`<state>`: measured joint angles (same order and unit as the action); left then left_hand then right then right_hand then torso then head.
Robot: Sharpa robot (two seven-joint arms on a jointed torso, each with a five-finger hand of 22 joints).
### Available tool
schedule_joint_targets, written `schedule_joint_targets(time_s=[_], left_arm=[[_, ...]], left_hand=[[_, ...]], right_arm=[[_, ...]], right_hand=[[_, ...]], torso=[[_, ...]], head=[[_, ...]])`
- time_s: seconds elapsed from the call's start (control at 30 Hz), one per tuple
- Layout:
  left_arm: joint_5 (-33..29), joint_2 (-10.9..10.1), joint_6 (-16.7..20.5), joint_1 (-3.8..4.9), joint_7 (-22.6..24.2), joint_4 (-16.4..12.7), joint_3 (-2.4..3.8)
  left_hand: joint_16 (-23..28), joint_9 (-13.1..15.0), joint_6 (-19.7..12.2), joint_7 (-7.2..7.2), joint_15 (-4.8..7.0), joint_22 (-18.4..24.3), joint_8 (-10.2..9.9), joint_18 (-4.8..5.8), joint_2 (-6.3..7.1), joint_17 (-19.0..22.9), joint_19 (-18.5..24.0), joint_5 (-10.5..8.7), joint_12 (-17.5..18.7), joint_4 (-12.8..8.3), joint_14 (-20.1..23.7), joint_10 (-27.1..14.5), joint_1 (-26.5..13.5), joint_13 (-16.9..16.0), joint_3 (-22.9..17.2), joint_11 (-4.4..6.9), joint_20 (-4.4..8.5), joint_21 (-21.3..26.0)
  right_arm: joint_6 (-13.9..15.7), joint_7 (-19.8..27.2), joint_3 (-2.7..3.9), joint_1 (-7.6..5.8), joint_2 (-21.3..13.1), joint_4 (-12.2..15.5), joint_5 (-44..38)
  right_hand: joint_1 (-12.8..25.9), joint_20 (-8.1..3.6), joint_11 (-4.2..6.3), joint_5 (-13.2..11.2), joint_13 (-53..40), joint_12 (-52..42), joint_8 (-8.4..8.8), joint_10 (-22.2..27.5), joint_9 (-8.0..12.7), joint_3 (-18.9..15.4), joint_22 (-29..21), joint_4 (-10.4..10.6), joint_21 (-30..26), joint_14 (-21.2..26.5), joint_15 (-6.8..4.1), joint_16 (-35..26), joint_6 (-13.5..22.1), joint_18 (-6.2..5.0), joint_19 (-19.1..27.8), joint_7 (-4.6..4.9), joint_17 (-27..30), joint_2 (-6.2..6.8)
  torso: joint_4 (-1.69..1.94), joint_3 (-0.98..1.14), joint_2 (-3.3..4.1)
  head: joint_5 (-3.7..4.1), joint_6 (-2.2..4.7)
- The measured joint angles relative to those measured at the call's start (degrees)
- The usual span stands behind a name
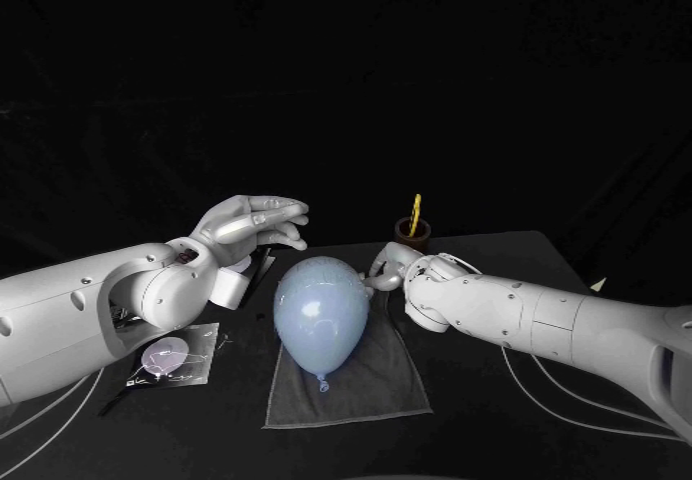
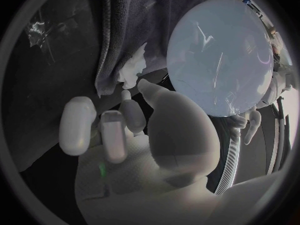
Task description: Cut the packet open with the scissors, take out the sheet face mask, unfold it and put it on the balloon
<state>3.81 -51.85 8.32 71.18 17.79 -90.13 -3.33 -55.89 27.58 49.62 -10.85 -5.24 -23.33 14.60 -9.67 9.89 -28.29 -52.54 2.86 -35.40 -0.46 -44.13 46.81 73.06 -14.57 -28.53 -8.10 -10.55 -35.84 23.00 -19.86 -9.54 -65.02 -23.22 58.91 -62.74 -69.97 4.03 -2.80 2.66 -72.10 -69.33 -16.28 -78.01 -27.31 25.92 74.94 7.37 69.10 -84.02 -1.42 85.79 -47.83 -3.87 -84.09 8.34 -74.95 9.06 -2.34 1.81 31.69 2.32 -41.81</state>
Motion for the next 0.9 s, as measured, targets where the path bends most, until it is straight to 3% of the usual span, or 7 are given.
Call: schedule_joint_targets(time_s=[0.9], left_arm=[[-0.2, -0.3, -0.6, 0.80, -0.2, -0.8, 0.02]], left_hand=[[0.2, -0.1, 0.0, 0.00, 0.00, 0.3, 0.0, 0.03, 0.00, 0.2, -0.4, 0.00, 0.3, 0.2, 0.0, 0.2, 0.0, 0.3, 0.2, -0.21, -0.01, 0.4]], right_arm=[[-0.4, -0.7, 0.03, 0.64, 2.9, -4.4, -1.0]], right_hand=[[0.5, 0.10, 0.00, 0.0, 0.2, 0.0, 0.24, 0.0, 0.2, -1.0, 0.0, 0.6, 0.0, 0.0, 0.00, 0.0, -0.4, 0.00, 0.1, -0.09, 0.0, 0.52]], torso=[[0.17, -0.04, 0.68]], head=[[-0.04, -0.42]])
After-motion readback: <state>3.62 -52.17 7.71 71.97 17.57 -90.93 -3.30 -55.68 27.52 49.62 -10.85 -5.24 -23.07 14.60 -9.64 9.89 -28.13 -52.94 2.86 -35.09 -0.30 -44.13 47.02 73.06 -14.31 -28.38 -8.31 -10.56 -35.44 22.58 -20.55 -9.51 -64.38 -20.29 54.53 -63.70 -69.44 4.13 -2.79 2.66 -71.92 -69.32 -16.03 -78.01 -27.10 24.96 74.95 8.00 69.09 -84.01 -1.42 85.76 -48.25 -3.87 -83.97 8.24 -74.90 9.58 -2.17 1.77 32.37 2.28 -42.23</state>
